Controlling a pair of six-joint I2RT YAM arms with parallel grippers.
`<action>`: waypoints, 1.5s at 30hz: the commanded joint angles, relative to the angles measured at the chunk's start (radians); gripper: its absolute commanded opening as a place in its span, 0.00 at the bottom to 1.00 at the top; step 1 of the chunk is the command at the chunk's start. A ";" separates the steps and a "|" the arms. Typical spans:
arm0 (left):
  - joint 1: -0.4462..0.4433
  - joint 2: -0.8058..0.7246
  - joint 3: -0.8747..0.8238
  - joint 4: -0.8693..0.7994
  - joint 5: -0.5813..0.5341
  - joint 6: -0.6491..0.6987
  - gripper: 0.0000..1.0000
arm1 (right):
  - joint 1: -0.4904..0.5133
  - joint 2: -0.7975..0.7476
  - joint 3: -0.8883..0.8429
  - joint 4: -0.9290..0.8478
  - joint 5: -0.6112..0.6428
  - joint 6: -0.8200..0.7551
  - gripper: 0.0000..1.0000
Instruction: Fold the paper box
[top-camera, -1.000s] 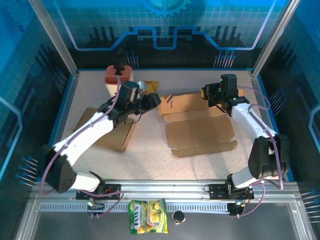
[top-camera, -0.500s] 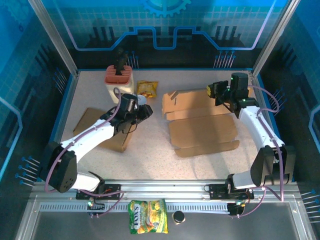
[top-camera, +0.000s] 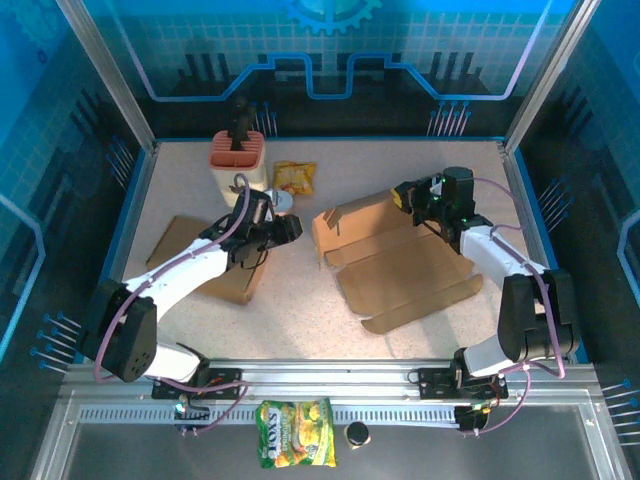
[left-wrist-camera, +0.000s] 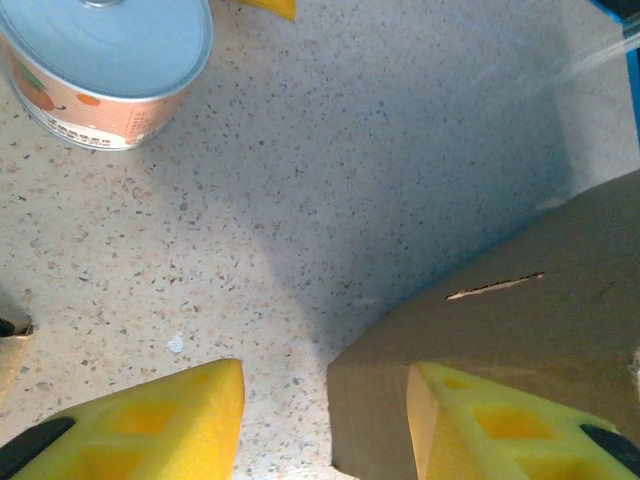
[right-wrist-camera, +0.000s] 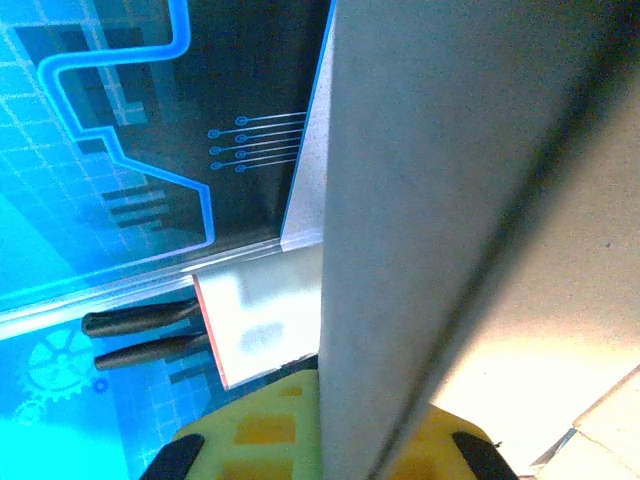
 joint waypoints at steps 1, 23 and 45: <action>0.007 0.040 -0.024 0.056 0.054 0.130 0.48 | 0.003 -0.002 -0.048 0.044 -0.043 -0.083 0.00; -0.090 0.079 -0.131 0.189 0.174 0.405 0.51 | -0.005 -0.021 -0.145 0.195 -0.078 -0.098 0.00; -0.165 0.088 -0.044 0.150 0.208 0.597 0.51 | 0.001 -0.023 -0.135 0.242 -0.104 -0.053 0.00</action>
